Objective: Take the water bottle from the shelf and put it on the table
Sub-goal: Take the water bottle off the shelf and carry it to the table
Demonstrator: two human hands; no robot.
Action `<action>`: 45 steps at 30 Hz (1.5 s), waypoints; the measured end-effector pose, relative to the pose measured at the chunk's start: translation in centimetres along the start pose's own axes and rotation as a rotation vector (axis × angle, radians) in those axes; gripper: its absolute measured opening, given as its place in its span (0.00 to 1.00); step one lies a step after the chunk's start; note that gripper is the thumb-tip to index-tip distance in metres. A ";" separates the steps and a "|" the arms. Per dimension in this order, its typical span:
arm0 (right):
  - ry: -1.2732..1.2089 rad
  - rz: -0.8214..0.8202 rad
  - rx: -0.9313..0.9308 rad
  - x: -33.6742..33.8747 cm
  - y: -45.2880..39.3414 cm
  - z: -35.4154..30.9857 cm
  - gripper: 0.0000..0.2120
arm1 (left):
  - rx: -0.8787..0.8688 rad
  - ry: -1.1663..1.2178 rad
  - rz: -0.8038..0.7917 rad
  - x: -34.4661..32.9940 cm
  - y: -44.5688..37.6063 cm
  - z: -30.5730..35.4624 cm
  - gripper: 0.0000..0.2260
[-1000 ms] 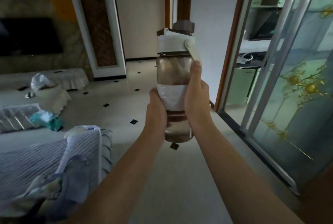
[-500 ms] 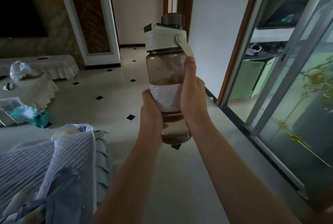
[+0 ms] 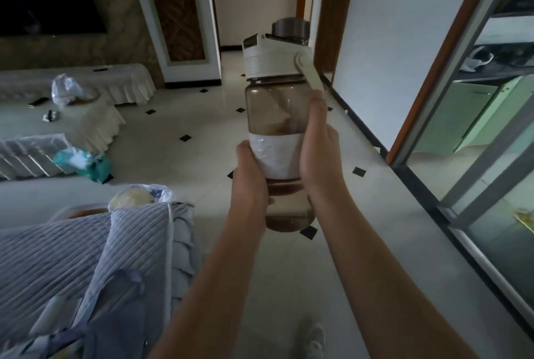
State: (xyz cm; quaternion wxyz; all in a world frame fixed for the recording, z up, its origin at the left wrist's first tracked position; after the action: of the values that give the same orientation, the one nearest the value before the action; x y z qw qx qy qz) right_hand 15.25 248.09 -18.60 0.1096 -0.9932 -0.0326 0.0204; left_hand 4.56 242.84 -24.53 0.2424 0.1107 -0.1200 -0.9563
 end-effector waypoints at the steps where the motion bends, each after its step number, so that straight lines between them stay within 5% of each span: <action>1: -0.005 -0.016 -0.008 -0.1 -1.3 0.8 0.24 | 0.000 -0.016 0.012 -0.4 -1.0 0.0 0.26; 14: -0.136 -0.167 -0.051 -2.9 -18.5 4.6 0.23 | -0.159 -0.034 0.150 -5.3 -15.6 5.1 0.25; 20: -0.176 -0.167 0.031 -5.0 -23.3 2.4 0.31 | -0.223 0.020 0.178 -6.1 -20.1 8.4 0.24; 25: -0.155 -0.177 0.065 -7.1 -27.8 2.9 0.19 | -0.214 0.054 0.183 -6.2 -25.3 10.1 0.24; 29: -0.140 -0.191 0.073 -10.0 -32.0 4.0 0.25 | -0.235 0.075 0.160 -5.7 -30.4 11.8 0.25; 45: -0.124 -0.200 0.078 -25.4 -48.7 8.2 0.22 | -0.231 0.117 0.084 0.8 -52.0 18.9 0.28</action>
State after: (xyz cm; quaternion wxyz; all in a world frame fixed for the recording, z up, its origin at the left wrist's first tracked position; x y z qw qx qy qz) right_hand -13.39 295.51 -15.11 0.1475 -0.9768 -0.1375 0.0721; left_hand -23.92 290.20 -21.51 0.3001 0.1325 0.0007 -0.9446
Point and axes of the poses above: each hand's wrist, its own y-axis away from the middle knuckle, its own x-axis out of the back of the hand, z = x × y, the point moved 7 cm from there along -y, towards the middle knuckle, and after that the axes turned 2 degrees about -z, right-handed, at the moved point
